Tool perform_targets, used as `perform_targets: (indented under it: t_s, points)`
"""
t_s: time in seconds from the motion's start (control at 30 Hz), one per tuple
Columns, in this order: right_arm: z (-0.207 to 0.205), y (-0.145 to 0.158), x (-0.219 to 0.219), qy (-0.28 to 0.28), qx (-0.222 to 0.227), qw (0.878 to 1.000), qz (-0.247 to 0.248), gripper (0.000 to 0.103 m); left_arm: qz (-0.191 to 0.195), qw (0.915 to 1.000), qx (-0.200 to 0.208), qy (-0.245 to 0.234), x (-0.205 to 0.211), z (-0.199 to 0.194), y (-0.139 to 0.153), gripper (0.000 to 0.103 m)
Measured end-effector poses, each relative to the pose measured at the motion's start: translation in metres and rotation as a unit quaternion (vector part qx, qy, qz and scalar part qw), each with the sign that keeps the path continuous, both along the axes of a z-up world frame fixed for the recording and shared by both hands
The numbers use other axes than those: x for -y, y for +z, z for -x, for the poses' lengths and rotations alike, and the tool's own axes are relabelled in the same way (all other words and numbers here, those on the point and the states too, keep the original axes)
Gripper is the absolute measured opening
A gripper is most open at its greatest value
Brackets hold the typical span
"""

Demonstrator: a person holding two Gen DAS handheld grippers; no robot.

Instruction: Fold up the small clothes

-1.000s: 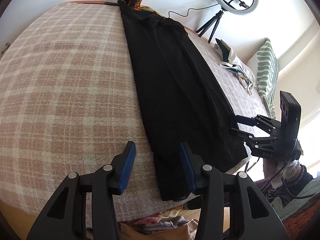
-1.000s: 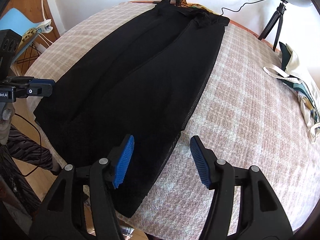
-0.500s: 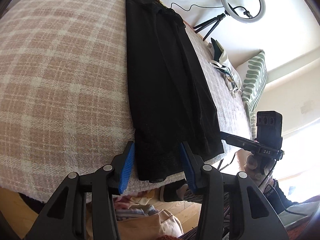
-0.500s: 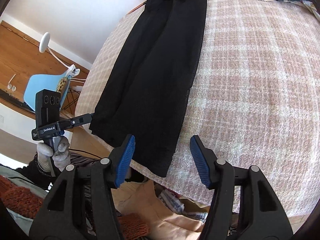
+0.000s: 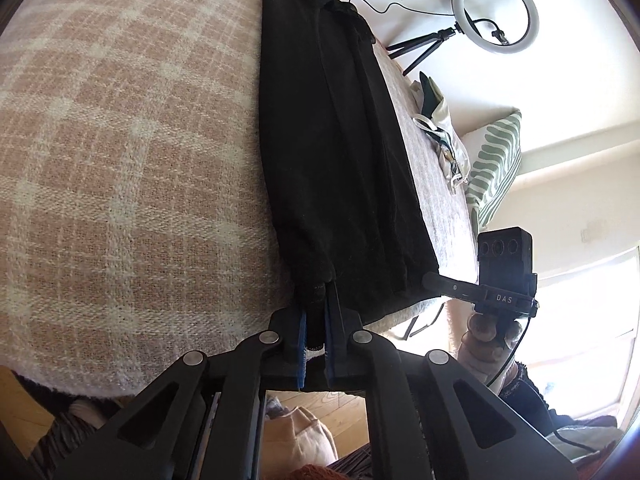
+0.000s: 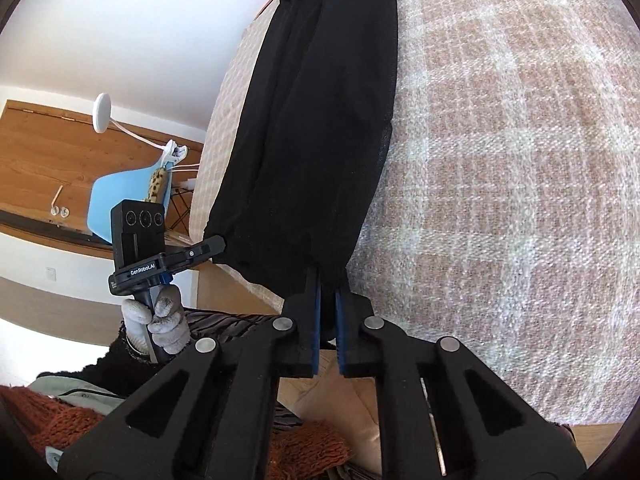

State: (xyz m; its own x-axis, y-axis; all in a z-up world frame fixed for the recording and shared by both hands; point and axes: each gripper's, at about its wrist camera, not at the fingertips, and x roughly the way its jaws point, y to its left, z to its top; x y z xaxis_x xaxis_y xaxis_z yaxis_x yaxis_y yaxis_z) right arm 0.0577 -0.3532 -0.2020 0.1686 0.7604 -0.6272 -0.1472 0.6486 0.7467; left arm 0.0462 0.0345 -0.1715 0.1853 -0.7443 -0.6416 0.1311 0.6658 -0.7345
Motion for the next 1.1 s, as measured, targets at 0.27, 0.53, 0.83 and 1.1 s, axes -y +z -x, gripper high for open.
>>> perform_targets:
  t_s: [0.27,0.53,0.83,1.1]
  points:
    - [-0.010,0.031,0.000,-0.040,0.037,0.997,-0.050,0.006,0.007,0.9992,0.037,0.009,0.008,-0.014,0.031,0.004]
    - [-0.048,0.060,-0.015,-0.067,0.072,0.995,-0.032,0.006,-0.030,0.9955,0.088,0.014,0.027,-0.052,0.060,0.004]
    - [-0.106,0.050,-0.007,-0.089,0.070,0.993,0.019,0.007,-0.065,0.9922,0.095,0.049,0.024,-0.102,0.055,0.004]
    - [-0.128,0.032,-0.001,-0.103,0.051,0.993,0.026,0.007,-0.068,0.9935,0.061,0.068,0.018,-0.125,0.028,0.004]
